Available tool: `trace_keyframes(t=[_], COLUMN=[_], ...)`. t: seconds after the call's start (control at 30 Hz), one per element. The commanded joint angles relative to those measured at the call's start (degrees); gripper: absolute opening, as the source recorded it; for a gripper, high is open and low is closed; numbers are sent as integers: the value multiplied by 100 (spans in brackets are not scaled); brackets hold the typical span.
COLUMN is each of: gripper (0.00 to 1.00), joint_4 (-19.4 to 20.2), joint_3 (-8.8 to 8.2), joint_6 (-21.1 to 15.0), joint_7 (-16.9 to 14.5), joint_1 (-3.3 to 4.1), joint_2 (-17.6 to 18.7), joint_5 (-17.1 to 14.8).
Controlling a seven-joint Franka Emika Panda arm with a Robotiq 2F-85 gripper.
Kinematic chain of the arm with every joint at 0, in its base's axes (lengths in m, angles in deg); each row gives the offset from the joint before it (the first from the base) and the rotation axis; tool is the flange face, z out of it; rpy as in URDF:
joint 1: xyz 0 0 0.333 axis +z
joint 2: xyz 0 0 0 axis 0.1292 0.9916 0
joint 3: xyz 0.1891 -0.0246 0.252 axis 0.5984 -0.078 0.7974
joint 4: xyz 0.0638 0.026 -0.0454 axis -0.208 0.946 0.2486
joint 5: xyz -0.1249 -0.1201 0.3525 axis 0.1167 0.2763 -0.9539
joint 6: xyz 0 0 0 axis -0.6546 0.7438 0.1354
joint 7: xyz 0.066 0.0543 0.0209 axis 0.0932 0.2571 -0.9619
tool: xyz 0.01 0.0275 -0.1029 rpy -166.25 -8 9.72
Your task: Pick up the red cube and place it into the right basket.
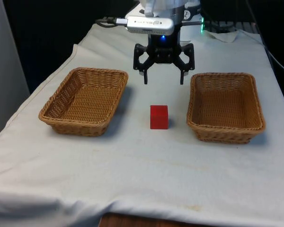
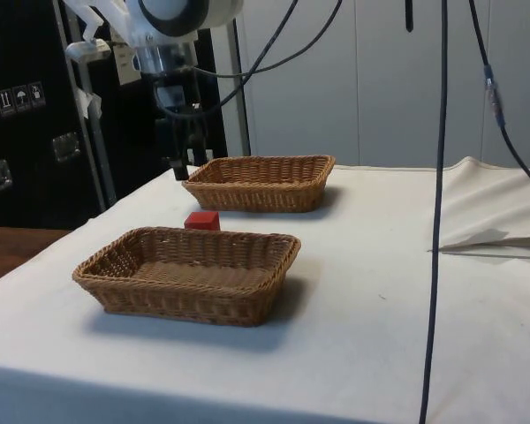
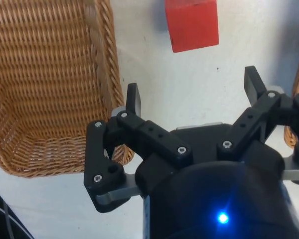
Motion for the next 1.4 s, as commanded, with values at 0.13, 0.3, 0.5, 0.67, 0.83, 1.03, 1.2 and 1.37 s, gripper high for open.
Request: trace_keyframes(t=[0.13, 0.3, 0.5, 0.67, 0.83, 1.03, 1.2, 1.37], gripper=[100, 100, 100, 100, 100, 100, 100, 100], joint_4=[-6, -23, -69, -115, -155, -178, -155, -201], joint_3=[0, -23, -57, -69, -80, -86, -109, -86], joint_6=[-132, -258, -395, -453, -510, -573, -607, -670], joint_7=[-74, -120, -183, -206, -206, -195, -172, -189], joint_1=[-46, -69, -92, -103, -97, -86, -63, -80], joint_2=[178, 315, 516, 642, 745, 854, 894, 997], joint_5=[-46, -57, -86, -103, -109, -103, -63, -97])
